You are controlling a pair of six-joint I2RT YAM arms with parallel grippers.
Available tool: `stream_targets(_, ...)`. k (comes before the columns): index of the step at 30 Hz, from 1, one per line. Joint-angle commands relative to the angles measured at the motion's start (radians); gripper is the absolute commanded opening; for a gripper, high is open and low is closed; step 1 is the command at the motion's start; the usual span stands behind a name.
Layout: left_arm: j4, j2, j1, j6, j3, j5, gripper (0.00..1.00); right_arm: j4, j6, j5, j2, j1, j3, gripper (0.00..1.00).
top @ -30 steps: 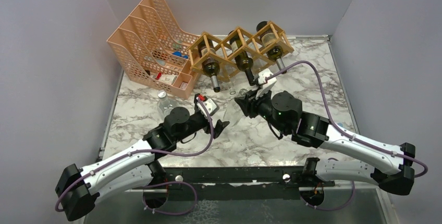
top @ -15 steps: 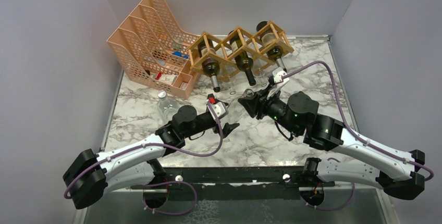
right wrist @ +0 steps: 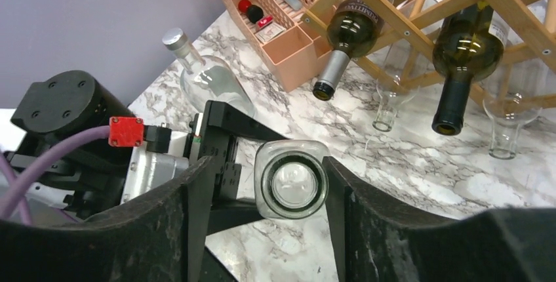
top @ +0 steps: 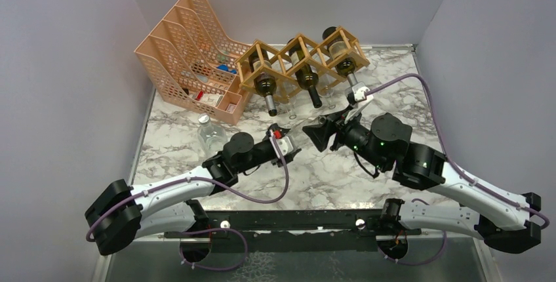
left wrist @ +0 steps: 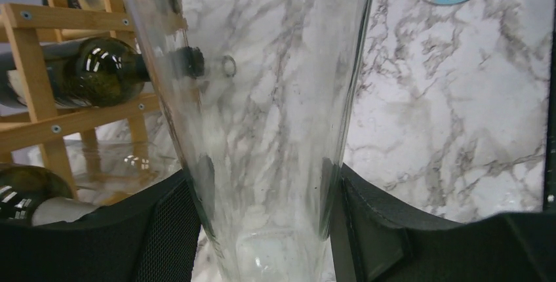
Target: Put the wine bottle on the wine rack
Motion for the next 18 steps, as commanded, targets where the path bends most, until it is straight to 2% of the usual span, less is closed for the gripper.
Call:
stream_targets(1, 0.075, 0.022, 0.0, 0.231, 0.076, -0.03, 0.0, -0.163, 0.034, -0.029, -0.02, 0.006, 0.113, 0.66)
stream_targets(6, 0.074, 0.025, -0.011, 0.507, 0.106, 0.046, 0.0, -0.368, 0.035, -0.002, 0.004, 0.005, 0.238, 0.68)
stream_targets(11, 0.06, 0.04, -0.016, 0.87, 0.126, 0.09, 0.0, -0.522, 0.009, 0.016, 0.023, 0.005, 0.343, 0.68)
stream_targets(18, -0.043, 0.091, -0.017, 1.099, 0.249, 0.073, 0.0, -0.617, -0.017, -0.036, 0.06, 0.005, 0.378, 0.68)
